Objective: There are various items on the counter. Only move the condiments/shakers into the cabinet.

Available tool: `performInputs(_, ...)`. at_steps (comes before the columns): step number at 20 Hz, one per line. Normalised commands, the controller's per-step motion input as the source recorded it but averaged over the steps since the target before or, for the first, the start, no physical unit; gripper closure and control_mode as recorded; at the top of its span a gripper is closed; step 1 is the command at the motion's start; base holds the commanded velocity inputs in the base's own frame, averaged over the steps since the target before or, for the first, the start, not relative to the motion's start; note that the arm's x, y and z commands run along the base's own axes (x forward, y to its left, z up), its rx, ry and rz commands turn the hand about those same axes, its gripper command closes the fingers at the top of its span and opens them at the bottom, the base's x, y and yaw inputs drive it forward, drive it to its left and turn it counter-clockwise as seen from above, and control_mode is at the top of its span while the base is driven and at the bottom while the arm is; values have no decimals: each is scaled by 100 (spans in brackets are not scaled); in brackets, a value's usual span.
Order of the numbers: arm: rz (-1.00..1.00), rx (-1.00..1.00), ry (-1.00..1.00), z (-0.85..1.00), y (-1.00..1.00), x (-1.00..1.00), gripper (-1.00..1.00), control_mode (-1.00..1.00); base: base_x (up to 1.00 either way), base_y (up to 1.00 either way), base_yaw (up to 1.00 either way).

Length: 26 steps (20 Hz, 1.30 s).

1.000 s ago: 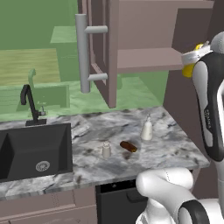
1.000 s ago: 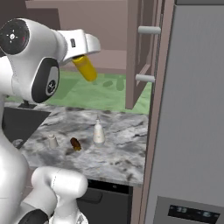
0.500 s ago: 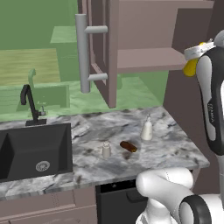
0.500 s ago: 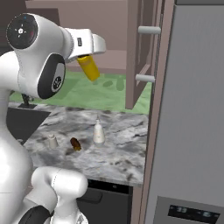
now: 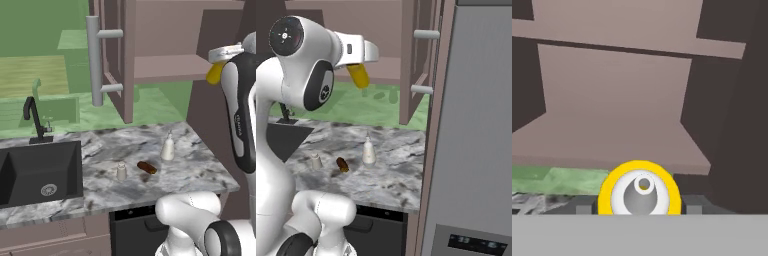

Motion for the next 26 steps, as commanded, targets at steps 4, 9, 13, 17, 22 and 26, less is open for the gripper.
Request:
performInputs(4,-2,2,-5,1,0,18,100,-100,0,0,0)
performInputs(9,0,3,-7,0,0,26,100,-100,0,0,0)
performInputs(13,0,4,-4,0,0,47,100,-100,0,0,0)
performInputs(17,0,8,0,0,0,57,100,-100,0,0,0)
performInputs(22,0,4,0,0,0,67,100,-100,0,0,0)
performInputs(26,0,2,0,0,0,72,100,-100,0,0,0)
